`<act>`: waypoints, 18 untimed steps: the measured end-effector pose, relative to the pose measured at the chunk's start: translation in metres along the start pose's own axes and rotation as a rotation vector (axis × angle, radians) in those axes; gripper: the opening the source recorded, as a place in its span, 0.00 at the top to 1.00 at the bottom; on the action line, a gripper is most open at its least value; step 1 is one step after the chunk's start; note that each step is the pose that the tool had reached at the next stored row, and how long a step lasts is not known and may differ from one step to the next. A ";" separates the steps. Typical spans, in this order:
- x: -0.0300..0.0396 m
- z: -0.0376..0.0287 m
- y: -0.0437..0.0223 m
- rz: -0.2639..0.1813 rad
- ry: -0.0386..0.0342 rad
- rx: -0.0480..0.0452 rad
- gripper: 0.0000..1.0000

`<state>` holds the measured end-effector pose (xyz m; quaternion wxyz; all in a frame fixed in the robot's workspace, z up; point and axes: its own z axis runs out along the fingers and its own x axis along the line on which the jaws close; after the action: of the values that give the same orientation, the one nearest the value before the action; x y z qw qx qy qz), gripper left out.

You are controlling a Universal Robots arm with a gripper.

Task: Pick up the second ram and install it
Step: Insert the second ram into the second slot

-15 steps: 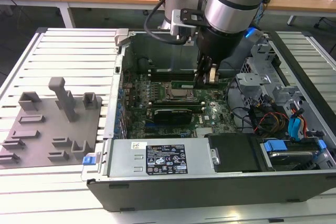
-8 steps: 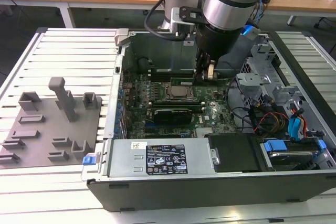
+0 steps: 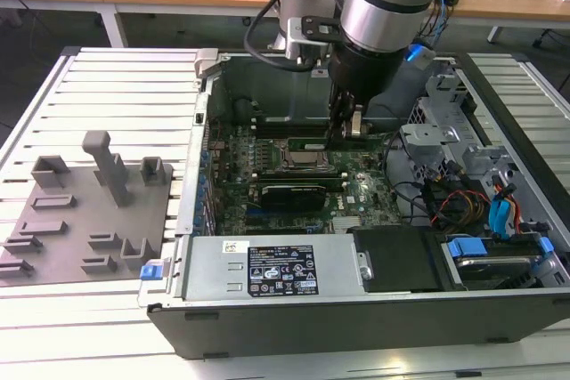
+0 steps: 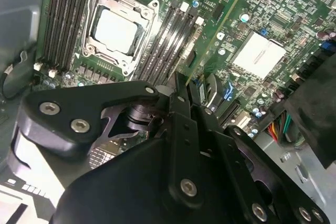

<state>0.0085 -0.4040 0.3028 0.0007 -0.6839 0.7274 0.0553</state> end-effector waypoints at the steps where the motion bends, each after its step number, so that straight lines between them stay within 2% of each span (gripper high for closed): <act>1: 0.0001 0.0008 0.0000 0.000 0.0000 0.0000 0.86; 18: 0.0009 0.0117 -0.0006 0.000 0.0001 0.0000 0.86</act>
<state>0.0082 -0.4040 0.2911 0.0007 -0.6839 0.7274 0.0553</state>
